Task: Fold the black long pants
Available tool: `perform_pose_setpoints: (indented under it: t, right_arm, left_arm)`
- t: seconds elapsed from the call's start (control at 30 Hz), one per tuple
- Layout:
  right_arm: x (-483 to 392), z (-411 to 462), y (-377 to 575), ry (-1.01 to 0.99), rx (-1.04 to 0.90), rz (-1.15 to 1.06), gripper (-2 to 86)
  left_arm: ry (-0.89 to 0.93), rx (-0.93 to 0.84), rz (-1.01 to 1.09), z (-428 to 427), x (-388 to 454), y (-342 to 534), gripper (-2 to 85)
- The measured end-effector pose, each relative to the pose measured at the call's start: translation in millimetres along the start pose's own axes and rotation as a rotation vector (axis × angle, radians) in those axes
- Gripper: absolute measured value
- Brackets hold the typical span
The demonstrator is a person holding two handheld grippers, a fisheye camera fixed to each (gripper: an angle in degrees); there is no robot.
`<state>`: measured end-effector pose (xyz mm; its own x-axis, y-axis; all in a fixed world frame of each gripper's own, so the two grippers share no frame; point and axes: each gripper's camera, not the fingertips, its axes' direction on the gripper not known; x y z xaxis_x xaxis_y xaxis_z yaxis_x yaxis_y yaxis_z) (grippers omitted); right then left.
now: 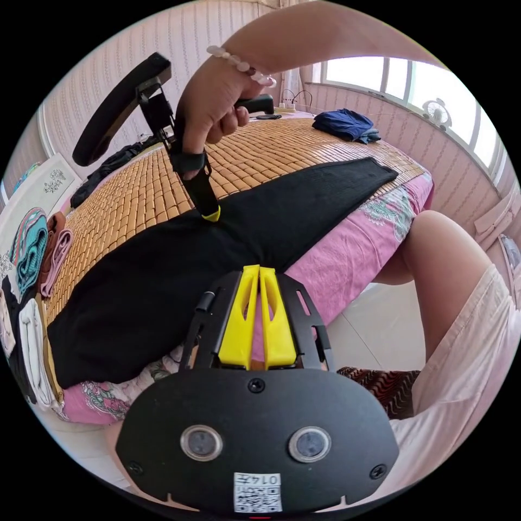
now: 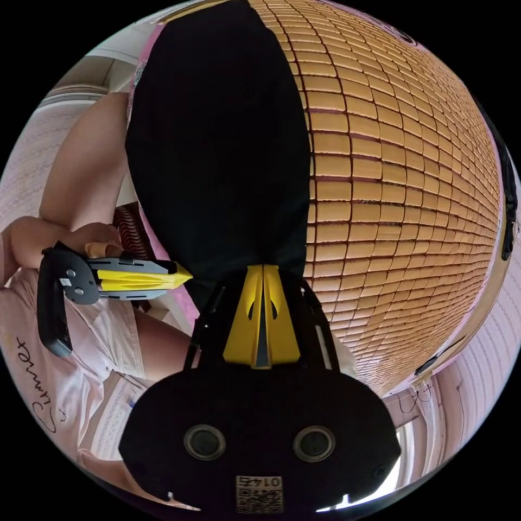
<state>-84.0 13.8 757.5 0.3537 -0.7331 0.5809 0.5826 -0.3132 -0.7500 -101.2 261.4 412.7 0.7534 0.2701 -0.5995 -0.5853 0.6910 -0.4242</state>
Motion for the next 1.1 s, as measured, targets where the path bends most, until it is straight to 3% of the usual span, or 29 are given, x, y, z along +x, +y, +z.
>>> perform_pose_setpoints:
  t: [0.27, 0.37, 0.5, 0.63, 0.7, 0.83, 0.97, 1.07, 1.1]
  right_arm:
    - [26.7, 25.6, 28.6, -0.198, 0.029, 0.131, -0.4]
    - [18.1, 32.7, 67.8, -0.185, 0.163, 0.197, -0.2]
    - [-9.0, 65.2, 197.6, -0.152, 0.635, 0.597, 1.0]
    - [-34.7, 145.7, 369.9, -0.251, 0.815, 1.134, 7.0]
    - [-53.5, 181.6, 445.8, -0.303, 0.917, 1.283, 8.1]
    - [-92.6, 244.8, 575.9, -0.214, 0.863, 1.683, 11.9]
    - [-93.6, 275.5, 611.9, -0.159, 0.806, 1.702, 16.6]
    - [-80.8, 307.0, 611.5, -0.262, 0.728, 1.602, 14.2]
    - [-88.7, 305.5, 614.4, -0.163, 0.715, 1.606, 11.4]
  left_arm:
    - [-0.029, 0.002, -0.024, 13.2, 13.1, -0.2, -1.0]
    - [-0.032, 0.034, -0.035, 15.6, 14.3, 2.8, -1.0]
    - [0.005, 0.035, -0.073, 20.3, 8.7, 1.2, -1.0]
    - [0.031, 0.061, -0.107, 24.8, 4.1, 3.3, -1.0]
    - [0.046, 0.071, -0.133, 26.6, 1.1, 4.1, -1.0]
    - [0.08, 0.071, -0.178, 31.4, -5.9, 1.7, -1.0]
    - [0.088, 0.073, -0.2, 35.0, -9.0, -0.7, -1.0]
    - [0.071, 0.057, -0.188, 37.2, -8.2, -5.9, -1.0]
    - [0.062, 0.046, -0.179, 38.2, -7.7, -8.9, -1.0]
